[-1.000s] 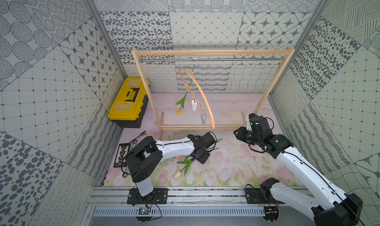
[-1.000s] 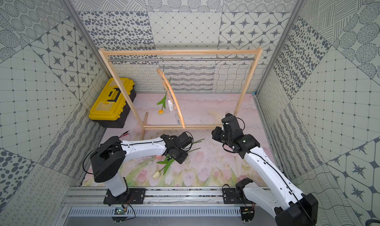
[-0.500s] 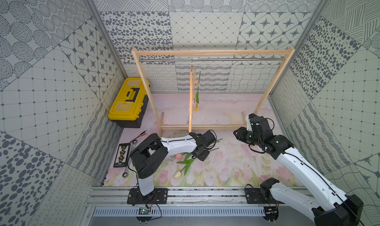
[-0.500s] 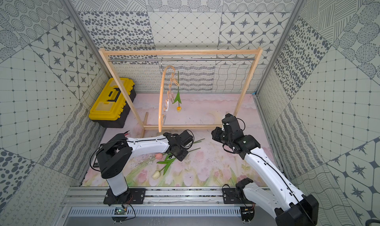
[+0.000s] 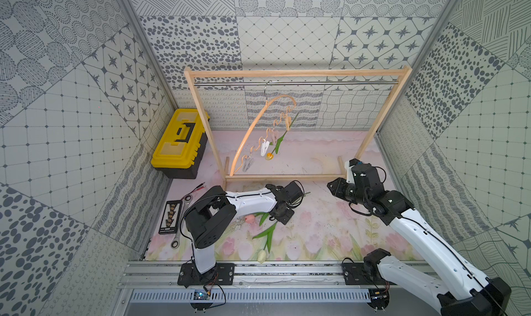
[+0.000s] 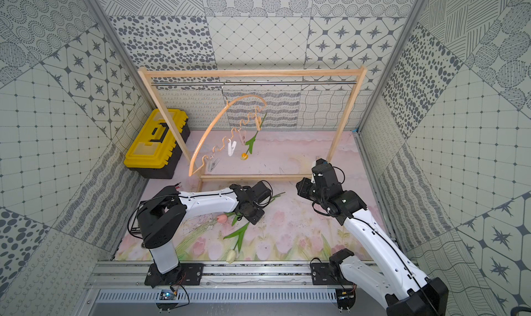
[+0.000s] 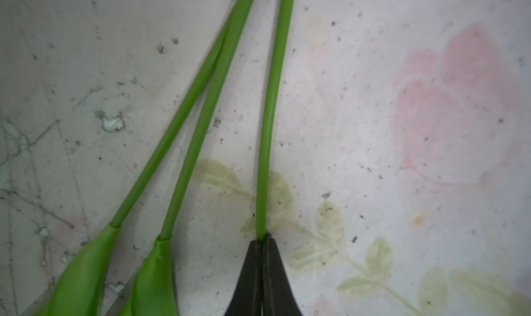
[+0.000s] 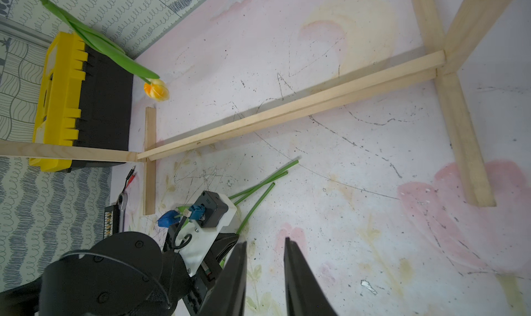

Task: Dry the flowers on a clothes hanger
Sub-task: Pick up the flower at the center of the board.

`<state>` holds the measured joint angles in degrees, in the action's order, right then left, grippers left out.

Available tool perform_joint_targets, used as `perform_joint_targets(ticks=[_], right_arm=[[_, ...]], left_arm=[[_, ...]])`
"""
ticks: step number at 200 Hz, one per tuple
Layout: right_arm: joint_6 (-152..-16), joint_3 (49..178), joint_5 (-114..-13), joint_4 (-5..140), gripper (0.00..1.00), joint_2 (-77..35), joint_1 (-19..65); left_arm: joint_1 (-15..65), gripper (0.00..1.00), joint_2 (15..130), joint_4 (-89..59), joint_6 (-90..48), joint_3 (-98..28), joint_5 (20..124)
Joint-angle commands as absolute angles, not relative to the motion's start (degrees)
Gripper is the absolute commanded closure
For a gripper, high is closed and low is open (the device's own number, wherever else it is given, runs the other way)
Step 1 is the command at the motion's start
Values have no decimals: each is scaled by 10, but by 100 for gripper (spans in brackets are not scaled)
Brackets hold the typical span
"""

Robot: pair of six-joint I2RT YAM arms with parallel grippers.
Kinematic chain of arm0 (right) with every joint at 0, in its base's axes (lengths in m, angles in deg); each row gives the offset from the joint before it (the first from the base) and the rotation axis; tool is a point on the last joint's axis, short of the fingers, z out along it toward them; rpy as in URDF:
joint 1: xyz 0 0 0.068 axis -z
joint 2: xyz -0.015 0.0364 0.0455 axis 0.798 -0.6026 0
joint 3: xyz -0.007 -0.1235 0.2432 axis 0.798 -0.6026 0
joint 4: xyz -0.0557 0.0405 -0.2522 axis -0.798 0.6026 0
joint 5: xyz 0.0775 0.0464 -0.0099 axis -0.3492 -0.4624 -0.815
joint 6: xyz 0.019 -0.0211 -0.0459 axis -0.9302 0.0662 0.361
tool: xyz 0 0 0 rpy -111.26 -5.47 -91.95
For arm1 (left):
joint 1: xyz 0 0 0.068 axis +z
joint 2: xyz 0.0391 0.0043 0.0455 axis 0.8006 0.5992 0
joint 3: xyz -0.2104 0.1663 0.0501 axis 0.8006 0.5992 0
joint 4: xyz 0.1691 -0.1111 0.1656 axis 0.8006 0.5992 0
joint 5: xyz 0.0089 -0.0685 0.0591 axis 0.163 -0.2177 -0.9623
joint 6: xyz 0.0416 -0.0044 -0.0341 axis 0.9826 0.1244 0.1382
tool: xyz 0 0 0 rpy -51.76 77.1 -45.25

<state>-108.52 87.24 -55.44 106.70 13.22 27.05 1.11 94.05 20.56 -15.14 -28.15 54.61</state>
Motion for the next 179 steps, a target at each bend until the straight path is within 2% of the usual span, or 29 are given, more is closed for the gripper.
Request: perform_joint_targets(ticks=[1,40,79,112,142,179], right_arm=[[-1072,860,-575,1033,72,154,273],[-1033,845,-641,988,73,194,272],[-990,820,-778,912,73,225,262],[-987,800,-848,860,69,209,250],[-979,796,-876,830,66,182,224],[-967,787,-849,837,69,163,204]], left_arm=[[10,100,916,216,-177,-310,608],[21,100,852,145,-297,-322,711],[75,100,783,-38,-476,-259,832],[93,100,747,-164,-573,-215,879],[101,100,731,-246,-631,-190,903],[102,100,712,-238,-615,-190,902]])
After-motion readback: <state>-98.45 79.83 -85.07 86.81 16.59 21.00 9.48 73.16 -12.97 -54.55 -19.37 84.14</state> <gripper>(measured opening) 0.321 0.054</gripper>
